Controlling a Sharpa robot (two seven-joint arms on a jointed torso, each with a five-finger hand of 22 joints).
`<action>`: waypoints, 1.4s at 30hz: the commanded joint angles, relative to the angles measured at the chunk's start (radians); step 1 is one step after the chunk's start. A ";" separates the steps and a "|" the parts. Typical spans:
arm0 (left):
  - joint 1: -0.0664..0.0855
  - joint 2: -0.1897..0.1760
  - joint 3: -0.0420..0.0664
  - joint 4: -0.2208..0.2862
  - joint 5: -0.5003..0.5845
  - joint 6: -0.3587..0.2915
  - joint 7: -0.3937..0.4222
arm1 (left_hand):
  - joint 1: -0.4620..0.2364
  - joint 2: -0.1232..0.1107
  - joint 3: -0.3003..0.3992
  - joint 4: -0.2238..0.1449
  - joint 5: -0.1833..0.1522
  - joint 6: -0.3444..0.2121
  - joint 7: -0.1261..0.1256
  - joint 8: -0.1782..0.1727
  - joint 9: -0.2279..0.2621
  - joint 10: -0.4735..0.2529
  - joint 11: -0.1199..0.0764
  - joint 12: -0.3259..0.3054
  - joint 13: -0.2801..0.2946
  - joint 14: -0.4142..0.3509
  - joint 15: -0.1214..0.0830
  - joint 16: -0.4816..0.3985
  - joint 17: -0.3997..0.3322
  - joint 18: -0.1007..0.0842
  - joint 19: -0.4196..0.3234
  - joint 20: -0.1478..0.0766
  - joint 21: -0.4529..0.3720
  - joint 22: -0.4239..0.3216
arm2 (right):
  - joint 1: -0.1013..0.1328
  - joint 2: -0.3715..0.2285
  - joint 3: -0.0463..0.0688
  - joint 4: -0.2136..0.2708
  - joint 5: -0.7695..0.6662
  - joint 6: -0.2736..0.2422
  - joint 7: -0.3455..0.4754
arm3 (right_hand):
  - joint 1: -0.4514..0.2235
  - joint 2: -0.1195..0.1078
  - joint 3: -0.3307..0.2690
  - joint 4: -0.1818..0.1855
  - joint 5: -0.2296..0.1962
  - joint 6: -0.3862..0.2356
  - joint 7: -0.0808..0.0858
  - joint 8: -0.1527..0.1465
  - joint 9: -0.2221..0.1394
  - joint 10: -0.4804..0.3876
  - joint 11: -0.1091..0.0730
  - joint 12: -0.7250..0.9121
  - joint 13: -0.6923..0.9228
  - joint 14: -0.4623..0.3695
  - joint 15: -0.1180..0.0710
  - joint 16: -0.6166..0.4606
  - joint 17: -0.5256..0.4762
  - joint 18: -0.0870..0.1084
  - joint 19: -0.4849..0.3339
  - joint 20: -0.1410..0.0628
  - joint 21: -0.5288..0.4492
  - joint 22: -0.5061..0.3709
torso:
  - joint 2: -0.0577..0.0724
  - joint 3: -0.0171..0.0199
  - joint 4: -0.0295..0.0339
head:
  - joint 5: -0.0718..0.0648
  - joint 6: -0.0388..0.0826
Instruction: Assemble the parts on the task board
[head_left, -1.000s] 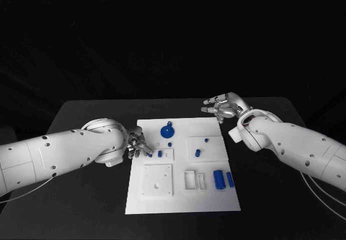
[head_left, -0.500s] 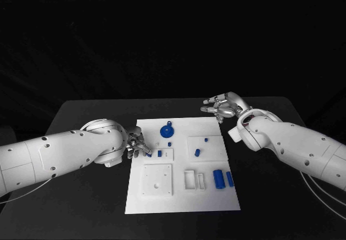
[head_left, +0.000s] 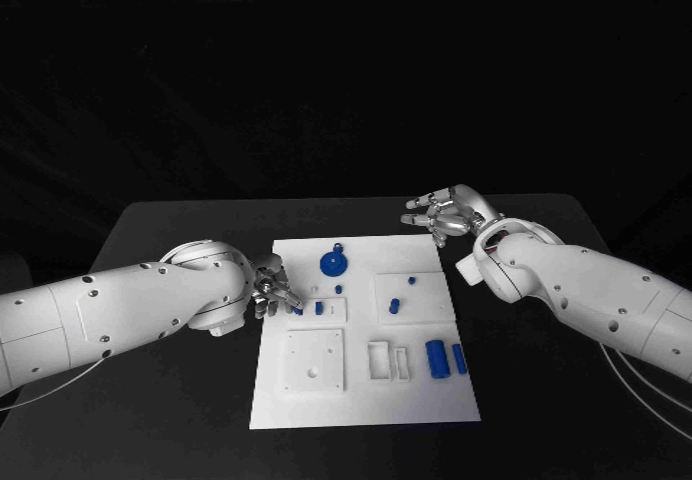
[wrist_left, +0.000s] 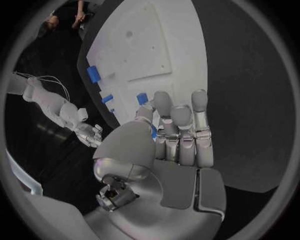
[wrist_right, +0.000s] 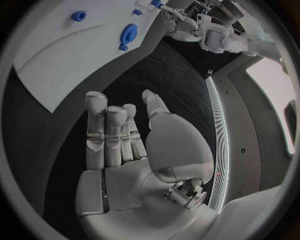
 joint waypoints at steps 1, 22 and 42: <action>-0.011 0.010 -0.006 0.006 0.030 -0.018 0.023 | -0.007 -0.007 0.077 -0.067 0.000 0.063 -0.056 0.003 -0.007 0.025 -0.027 0.005 -0.001 0.003 0.000 -0.003 0.001 0.004 0.004 0.002 0.002 0.018 | -0.001 0.000 0.000 0.002 -0.001 0.012 0.009 | -0.009 -0.003 0.004 0.004 0.006 0.007 0.000 -0.001 0.001 -0.001 -0.001 0.002 0.000 0.001 0.000 0.002 0.001 0.014 0.011 -0.004 0.004 0.059 | 0.000 -0.0001 -0.0002 | -0.001 0.000; -0.011 0.014 -0.006 -0.001 0.043 -0.028 0.025 | -0.024 -0.042 0.047 0.014 -0.016 0.067 -0.062 0.003 -0.018 0.025 -0.030 0.008 -0.006 0.002 -0.001 -0.003 -0.002 0.000 0.007 0.001 -0.004 0.017 | -0.001 0.001 0.000 0.001 -0.001 0.012 0.010 | -0.009 -0.003 0.004 0.004 0.006 0.007 0.000 -0.001 0.001 -0.001 -0.001 0.002 0.000 0.001 0.000 0.002 0.001 0.014 0.011 -0.004 0.004 0.059 | 0.000 -0.0010 0.0005 | -0.006 0.001; -0.011 0.018 -0.006 -0.004 0.044 -0.038 0.027 | 0.002 -0.078 -0.008 0.120 -0.055 0.071 -0.066 0.003 -0.018 0.025 -0.032 0.009 -0.007 0.003 -0.003 -0.003 -0.004 -0.005 0.013 -0.003 -0.014 0.017 | -0.001 0.001 0.000 0.001 -0.001 0.011 0.010 | -0.009 -0.003 0.004 0.004 0.006 0.007 0.000 -0.001 0.001 -0.001 -0.001 0.002 0.000 0.001 0.000 0.002 0.001 0.014 0.011 -0.004 0.004 0.059 | 0.000 -0.0007 0.0000 | -0.009 0.003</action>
